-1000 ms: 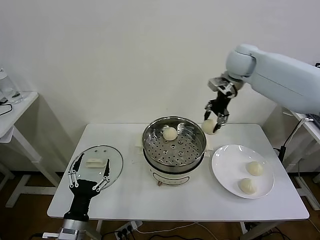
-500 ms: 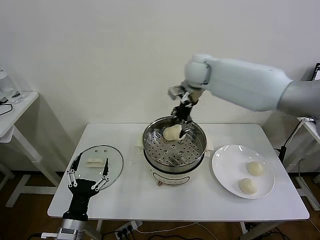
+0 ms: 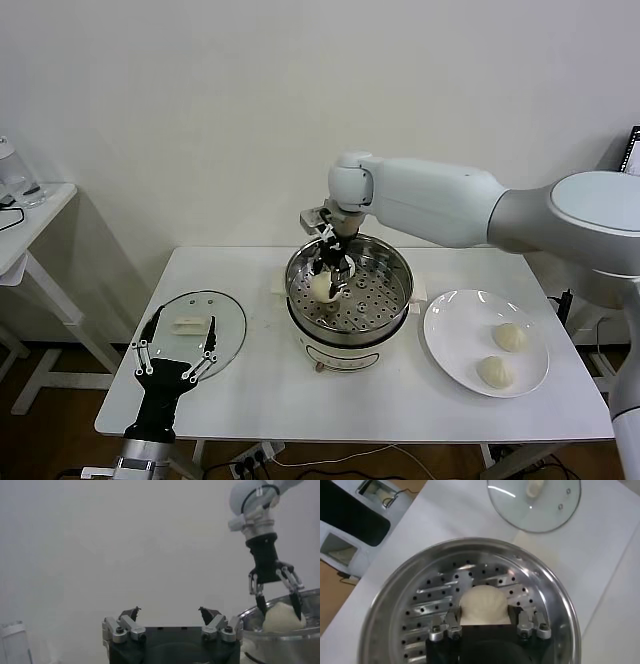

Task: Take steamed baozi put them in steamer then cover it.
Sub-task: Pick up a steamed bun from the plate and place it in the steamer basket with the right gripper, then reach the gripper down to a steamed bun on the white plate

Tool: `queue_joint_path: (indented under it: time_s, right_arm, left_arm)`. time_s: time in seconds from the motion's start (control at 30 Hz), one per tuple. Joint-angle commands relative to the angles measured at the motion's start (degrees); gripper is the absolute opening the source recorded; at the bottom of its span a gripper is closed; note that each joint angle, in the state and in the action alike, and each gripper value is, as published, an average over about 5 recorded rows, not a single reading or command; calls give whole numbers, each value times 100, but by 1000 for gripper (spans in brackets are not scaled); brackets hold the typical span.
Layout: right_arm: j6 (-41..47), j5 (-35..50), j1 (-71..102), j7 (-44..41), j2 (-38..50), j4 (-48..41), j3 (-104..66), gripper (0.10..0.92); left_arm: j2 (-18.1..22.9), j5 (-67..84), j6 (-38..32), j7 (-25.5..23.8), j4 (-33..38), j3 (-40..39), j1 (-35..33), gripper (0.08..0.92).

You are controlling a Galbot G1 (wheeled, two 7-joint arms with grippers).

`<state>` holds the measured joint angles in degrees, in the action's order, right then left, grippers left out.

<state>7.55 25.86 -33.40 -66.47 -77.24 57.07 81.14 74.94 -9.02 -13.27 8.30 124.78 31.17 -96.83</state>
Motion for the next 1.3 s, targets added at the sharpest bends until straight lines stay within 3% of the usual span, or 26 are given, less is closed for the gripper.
queue_joint_path:
  time_s: [0.03,0.37,0.6,1.03,1.3]
  right_arm:
    - [12,-95,356,208,-189,-265,-36,654]
    - [-23,-104,433,251,-217,-324,-97,689]
    - [-24,-168,266,151,122,42,-290,808]
    - [-697,-1078,-788,-1668,3160,1262,-1284,823]
    - [-1092,-1892,6,-1761,4624,1129,-1170,823]
  left_arm:
    - [0,-6,6,1,-12,7,9,823]
    - [6,-3,5,9,-29,9,28,823]
    - [8,-3,13,12,-5,28,20,823]
    - [-4,-23,17,15,5,-52,17,823]
    - [-7,-96,17,16,-23,-173,24,823]
